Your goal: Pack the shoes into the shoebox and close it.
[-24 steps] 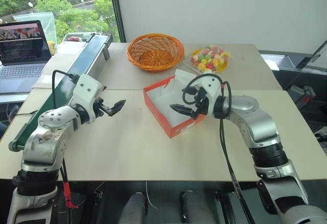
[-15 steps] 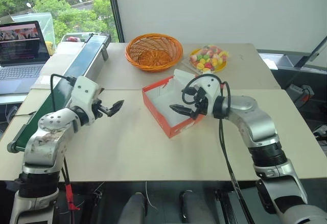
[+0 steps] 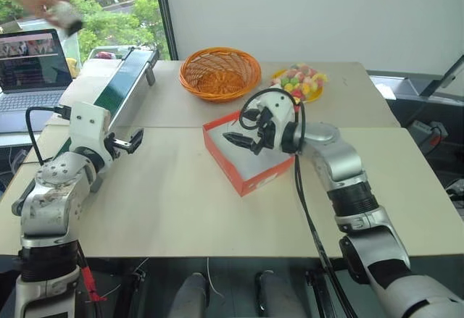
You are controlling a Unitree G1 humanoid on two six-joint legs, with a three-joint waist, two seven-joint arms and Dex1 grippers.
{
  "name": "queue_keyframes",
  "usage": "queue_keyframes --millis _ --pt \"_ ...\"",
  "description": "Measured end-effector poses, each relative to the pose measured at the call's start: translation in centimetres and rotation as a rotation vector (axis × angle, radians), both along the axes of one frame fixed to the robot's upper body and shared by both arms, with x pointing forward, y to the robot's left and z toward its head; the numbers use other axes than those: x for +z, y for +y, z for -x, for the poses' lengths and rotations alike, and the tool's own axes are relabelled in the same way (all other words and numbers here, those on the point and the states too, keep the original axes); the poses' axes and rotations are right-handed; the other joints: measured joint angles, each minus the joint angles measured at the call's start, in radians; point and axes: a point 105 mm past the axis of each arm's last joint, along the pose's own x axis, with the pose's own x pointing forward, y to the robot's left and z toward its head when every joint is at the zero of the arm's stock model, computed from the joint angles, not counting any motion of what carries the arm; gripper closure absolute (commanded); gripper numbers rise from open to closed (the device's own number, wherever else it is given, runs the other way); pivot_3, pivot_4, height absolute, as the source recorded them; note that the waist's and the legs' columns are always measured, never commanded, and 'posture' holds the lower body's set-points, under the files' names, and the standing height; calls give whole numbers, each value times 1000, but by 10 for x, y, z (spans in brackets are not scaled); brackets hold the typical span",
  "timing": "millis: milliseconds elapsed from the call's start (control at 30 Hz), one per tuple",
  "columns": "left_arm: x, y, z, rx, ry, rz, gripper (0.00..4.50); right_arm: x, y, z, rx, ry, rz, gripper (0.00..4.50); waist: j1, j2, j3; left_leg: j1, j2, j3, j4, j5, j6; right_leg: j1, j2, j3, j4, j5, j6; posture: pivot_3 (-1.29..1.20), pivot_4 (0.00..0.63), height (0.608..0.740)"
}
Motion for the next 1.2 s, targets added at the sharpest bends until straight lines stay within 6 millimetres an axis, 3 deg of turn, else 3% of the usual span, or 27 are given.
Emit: queue_keyframes --millis 567,867,1200 --pt "-7 7 -4 94 9 11 58 0 26 14 84 -1 -58 0 -3 0 0 -3 1 11 0 0 0 -13 1 10 10 0 0 0 150 740" --pt "-9 44 4 227 -12 64 58 17 39 37 231 -15 -139 0 -3 -1 0 -2 2 11 0 0 0 -13 1 11 10 0 0 0 150 740" --pt "-19 95 10 314 -9 72 58 14 55 57 304 19 -146 0 -2 -1 0 -2 2 12 0 0 0 -13 1 11 11 0 -1 0 150 740"
